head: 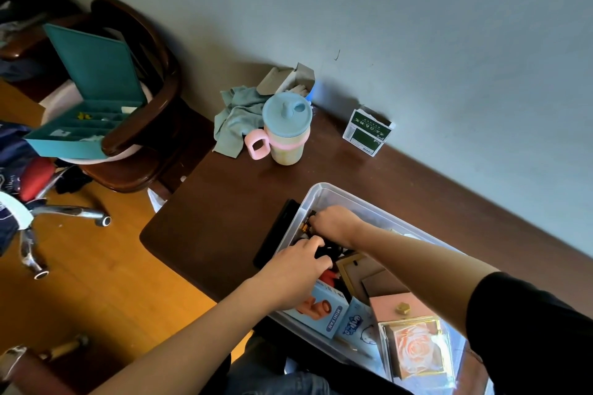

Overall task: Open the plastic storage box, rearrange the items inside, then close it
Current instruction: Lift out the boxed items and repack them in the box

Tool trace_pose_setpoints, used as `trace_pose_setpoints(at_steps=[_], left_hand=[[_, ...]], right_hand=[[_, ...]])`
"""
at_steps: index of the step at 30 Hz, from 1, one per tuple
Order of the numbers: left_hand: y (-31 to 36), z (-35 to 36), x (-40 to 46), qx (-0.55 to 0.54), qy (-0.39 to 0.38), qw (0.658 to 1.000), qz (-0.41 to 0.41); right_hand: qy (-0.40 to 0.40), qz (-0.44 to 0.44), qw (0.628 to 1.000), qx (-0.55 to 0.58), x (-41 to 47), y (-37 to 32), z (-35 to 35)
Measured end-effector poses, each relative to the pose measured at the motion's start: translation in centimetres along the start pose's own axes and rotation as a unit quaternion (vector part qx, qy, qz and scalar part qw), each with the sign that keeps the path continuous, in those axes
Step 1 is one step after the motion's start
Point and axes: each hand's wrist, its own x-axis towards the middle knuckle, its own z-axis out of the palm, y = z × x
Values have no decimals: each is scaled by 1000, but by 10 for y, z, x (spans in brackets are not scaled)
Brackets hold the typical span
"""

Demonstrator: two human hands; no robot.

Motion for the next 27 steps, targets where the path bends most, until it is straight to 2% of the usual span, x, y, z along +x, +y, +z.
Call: trace_pose_setpoints(at_steps=[3,8,11,14,16,17,19,22,24,27], left_hand=[[0,-1,1,3,-6,1000,2],[-2,-2,6,30,-40,999,20],[4,-2,13,-10,5,1000,-13],[19,-7,27,-22,92,995,-17],[28,-9,37,-58,120,991,-11],[30,-12,39,-109,114,987,-11],[31,-18,44,-230,59,971,-18],[19,-18,54,-323,-5,945,-61],[80,-20,79,-249,-57,967,-12],[63,-16,92,-296,-53,949,-93]], right_hand=[[42,2,999,22,-12,2,1],[73,49,987,134,-48,4,-14],[115,103,974,167,-80,4,-23],[170,173,949,201,-120,6,-26],[211,210,922,246,-143,7,-22],[235,230,903,278,-150,5,-19],[269,279,858,337,-164,-1,-15],[239,343,814,403,-176,-10,-3],[306,457,712,435,-256,-35,39],[268,468,717,442,-256,-50,55]])
